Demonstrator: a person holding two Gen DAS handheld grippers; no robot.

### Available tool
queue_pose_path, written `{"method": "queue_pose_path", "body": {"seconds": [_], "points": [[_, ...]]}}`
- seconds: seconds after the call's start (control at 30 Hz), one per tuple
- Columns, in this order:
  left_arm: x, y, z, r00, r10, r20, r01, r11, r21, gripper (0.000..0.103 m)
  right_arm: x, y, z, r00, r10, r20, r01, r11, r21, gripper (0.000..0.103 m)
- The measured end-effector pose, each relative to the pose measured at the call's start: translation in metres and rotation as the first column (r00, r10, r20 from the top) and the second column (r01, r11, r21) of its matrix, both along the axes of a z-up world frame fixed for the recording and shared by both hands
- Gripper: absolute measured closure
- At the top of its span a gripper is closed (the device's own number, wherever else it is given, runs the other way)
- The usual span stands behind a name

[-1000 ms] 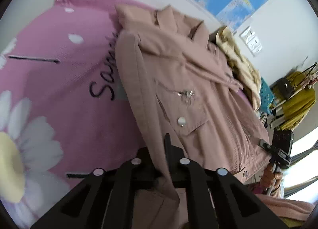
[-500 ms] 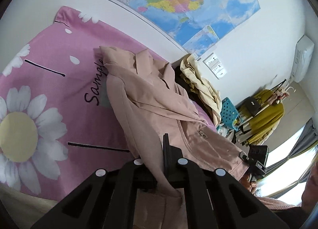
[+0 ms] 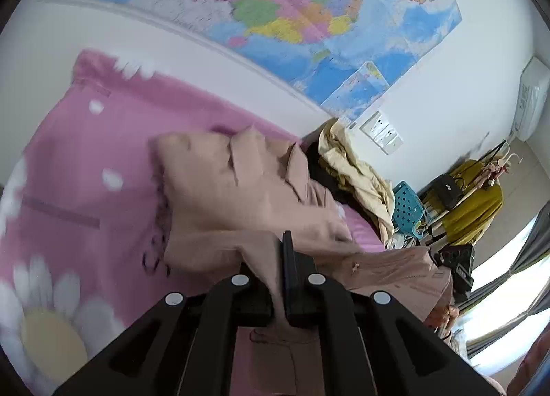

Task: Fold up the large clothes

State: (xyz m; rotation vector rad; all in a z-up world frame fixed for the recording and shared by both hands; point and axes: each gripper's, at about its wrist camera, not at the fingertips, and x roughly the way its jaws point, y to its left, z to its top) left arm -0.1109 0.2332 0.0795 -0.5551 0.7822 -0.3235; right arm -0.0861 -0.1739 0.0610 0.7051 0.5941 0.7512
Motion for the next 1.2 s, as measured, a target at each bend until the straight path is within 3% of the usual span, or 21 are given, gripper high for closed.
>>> {"method": "queue_pose_path", "body": {"seconds": [0.17,0.3,0.43,0.53,0.63,0.67,0.7,0.77,0.83,0.87,0.9,0.93,1.03,1.13,1.2], "points": [[0.057,0.007,0.013,0.999,0.023,-0.025,-0.022,0.999,0.040,0.099,0.058,-0.006,0.015,0.999,-0.036,-0.027,0.036,0.999,0.007,0.094],[0.111,0.011,0.006,0.997,0.025,-0.068,-0.021,0.999,0.050,0.099,0.121,-0.017,0.005,0.988,-0.107,-0.114,0.110,0.994,0.013,0.094],[0.162,0.018,-0.019,0.986,0.048,-0.160,-0.035,0.996,0.081,0.099,0.183,-0.026,-0.025,0.962,-0.162,-0.222,0.166,0.986,0.003,0.093],[0.202,0.025,-0.053,0.962,0.075,-0.263,-0.049,0.993,0.106,0.099,0.216,-0.032,-0.052,0.930,-0.213,-0.298,0.216,0.976,-0.023,0.091],[0.228,0.032,-0.085,0.937,0.084,-0.338,-0.053,0.993,0.102,0.097,0.245,-0.035,-0.080,0.896,-0.245,-0.369,0.237,0.969,-0.068,0.083],[0.233,0.033,-0.092,0.933,0.080,-0.351,-0.049,0.994,0.095,0.094,0.249,-0.035,-0.083,0.893,-0.250,-0.375,0.237,0.968,-0.082,0.074],[0.237,0.035,-0.098,0.926,0.086,-0.368,-0.057,0.994,0.090,0.091,0.250,-0.035,-0.084,0.889,-0.262,-0.374,0.244,0.965,-0.095,0.061],[0.236,0.038,-0.101,0.930,0.073,-0.359,-0.055,0.997,0.061,0.083,0.248,-0.030,-0.078,0.899,-0.276,-0.339,0.242,0.960,-0.140,0.058],[0.228,0.040,-0.095,0.947,0.047,-0.319,-0.037,0.999,0.038,0.062,0.237,-0.020,-0.064,0.922,-0.275,-0.272,0.228,0.955,-0.191,0.049],[0.221,0.039,-0.089,0.957,0.034,-0.287,-0.027,0.999,0.031,0.058,0.229,-0.011,-0.055,0.935,-0.276,-0.223,0.222,0.945,-0.241,0.040],[0.213,0.038,-0.081,0.969,0.017,-0.245,-0.009,0.999,0.036,0.050,0.218,0.000,-0.045,0.943,-0.286,-0.168,0.224,0.923,-0.313,0.039],[0.204,0.034,-0.072,0.980,0.002,-0.201,0.011,0.998,0.060,0.038,0.207,0.012,-0.037,0.956,-0.274,-0.108,0.219,0.906,-0.363,0.038],[0.185,0.010,-0.057,0.992,-0.056,-0.115,0.077,0.978,0.192,0.027,0.186,0.048,-0.025,0.984,-0.176,0.000,0.156,0.875,-0.458,0.033],[0.185,-0.018,-0.061,0.987,-0.094,-0.132,0.134,0.932,0.336,0.021,0.189,0.088,-0.032,0.997,-0.071,0.011,0.064,0.816,-0.574,0.031],[0.192,-0.029,-0.071,0.981,-0.103,-0.165,0.160,0.912,0.378,0.021,0.202,0.117,-0.047,0.999,-0.037,-0.005,0.024,0.745,-0.667,0.030]]}}
